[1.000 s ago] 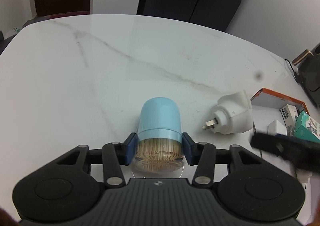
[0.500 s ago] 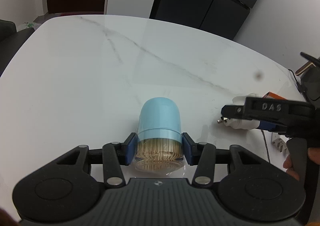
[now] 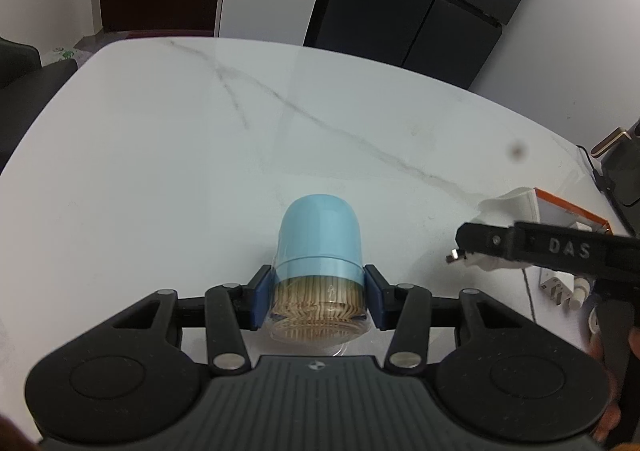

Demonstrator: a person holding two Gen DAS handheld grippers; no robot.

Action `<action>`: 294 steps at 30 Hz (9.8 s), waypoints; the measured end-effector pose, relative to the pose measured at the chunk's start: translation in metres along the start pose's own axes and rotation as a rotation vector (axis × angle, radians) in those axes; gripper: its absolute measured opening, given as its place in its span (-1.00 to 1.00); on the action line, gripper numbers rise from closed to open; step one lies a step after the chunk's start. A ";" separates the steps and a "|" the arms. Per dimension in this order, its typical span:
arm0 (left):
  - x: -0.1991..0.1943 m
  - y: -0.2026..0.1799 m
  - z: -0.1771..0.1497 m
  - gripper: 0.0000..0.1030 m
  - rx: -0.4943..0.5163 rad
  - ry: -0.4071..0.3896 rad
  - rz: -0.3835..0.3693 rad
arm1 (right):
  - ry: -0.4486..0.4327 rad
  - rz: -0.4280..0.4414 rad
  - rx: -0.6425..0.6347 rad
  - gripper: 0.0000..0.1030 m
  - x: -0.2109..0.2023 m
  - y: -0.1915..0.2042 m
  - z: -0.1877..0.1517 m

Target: Organize rigid objects

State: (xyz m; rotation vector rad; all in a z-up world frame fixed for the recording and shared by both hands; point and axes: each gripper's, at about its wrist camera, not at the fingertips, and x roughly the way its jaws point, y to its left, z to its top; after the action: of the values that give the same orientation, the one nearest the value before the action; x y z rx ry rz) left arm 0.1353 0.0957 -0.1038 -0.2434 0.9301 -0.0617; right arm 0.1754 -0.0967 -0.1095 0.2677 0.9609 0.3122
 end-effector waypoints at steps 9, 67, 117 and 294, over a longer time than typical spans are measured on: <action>-0.029 -0.017 -0.002 -0.07 0.003 -0.034 0.016 | -0.024 0.011 -0.038 0.67 -0.045 0.007 -0.014; -0.128 -0.127 -0.075 -0.06 0.005 -0.142 0.061 | -0.062 -0.018 -0.193 0.67 -0.197 -0.054 -0.079; -0.123 -0.210 -0.112 -0.06 0.111 -0.103 -0.023 | -0.088 -0.056 -0.117 0.67 -0.245 -0.125 -0.106; -0.120 -0.289 -0.185 1.00 0.161 0.067 0.150 | 0.000 -0.131 -0.059 0.66 -0.295 -0.217 -0.180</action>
State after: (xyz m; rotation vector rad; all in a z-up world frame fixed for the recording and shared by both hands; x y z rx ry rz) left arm -0.0693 -0.1995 -0.0482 -0.0223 1.0019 -0.0057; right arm -0.1014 -0.3922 -0.0619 0.1495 0.9630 0.2199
